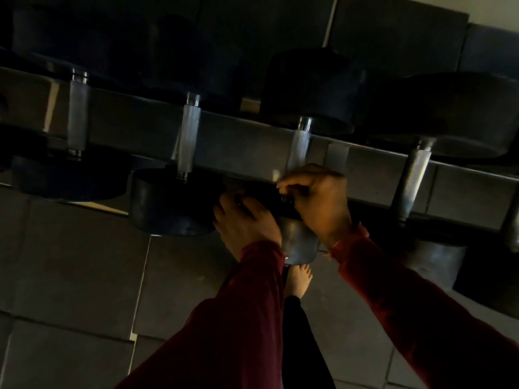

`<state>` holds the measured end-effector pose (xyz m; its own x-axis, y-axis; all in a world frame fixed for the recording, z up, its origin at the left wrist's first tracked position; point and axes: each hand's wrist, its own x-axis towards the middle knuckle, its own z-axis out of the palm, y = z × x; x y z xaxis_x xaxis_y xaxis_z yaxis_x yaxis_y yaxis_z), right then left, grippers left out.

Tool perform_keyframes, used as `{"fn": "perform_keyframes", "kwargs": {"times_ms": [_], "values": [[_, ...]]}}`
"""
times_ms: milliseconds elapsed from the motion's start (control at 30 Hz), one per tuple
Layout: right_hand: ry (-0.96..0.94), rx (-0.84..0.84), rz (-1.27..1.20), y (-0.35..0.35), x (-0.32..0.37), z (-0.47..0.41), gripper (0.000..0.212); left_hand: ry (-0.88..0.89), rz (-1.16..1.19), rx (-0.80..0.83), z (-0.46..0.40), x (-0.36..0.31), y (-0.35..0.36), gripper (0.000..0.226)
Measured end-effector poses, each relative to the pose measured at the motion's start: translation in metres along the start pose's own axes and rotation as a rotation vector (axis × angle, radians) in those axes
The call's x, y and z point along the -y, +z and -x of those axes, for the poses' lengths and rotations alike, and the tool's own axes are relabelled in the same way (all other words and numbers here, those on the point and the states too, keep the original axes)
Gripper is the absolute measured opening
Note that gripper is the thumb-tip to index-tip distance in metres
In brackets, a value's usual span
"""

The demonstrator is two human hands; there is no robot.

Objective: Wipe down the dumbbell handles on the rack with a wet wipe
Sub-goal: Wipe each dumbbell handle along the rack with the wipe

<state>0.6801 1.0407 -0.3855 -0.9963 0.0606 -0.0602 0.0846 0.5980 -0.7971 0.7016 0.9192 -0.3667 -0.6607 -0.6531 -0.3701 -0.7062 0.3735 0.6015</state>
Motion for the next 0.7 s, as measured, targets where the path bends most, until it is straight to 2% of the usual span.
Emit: {"fn": "perform_keyframes", "kwargs": {"times_ms": [100,167,300,400,467,533,567,633,667,700], "values": [[-0.217,0.028,0.226,-0.001,0.0,-0.025,0.023,-0.024,0.006,0.02,0.0,0.0,-0.001,0.044],[-0.27,0.004,0.368,-0.005,-0.002,-0.049,0.03,-0.006,0.007,0.006,0.0,0.0,-0.001,0.043],[-0.511,0.083,0.644,-0.005,0.001,-0.048,0.025,0.004,0.007,-0.007,0.0,0.001,0.001,0.04],[-0.525,0.524,0.709,-0.012,0.001,-0.033,0.022,0.003,-0.008,-0.01,-0.003,0.004,0.002,0.04],[-0.647,0.695,0.686,-0.022,0.004,-0.037,0.016,-0.008,-0.016,-0.002,-0.003,0.004,0.003,0.041],[-0.759,0.666,0.705,-0.027,0.009,-0.046,0.018,-0.006,-0.021,-0.004,-0.002,0.005,0.003,0.042],[-0.742,0.601,0.738,-0.028,0.011,-0.054,0.022,-0.002,-0.024,-0.004,-0.002,0.005,0.003,0.042],[-0.569,0.442,0.888,-0.028,0.019,-0.066,0.032,-0.001,-0.026,-0.001,-0.003,0.005,0.003,0.039],[-0.509,0.42,0.912,-0.026,0.024,-0.066,0.038,0.0,-0.024,-0.001,-0.003,0.005,0.003,0.038],[-0.548,0.499,0.975,-0.024,0.027,-0.065,0.045,0.003,-0.024,-0.002,-0.003,0.005,0.002,0.038]]}}
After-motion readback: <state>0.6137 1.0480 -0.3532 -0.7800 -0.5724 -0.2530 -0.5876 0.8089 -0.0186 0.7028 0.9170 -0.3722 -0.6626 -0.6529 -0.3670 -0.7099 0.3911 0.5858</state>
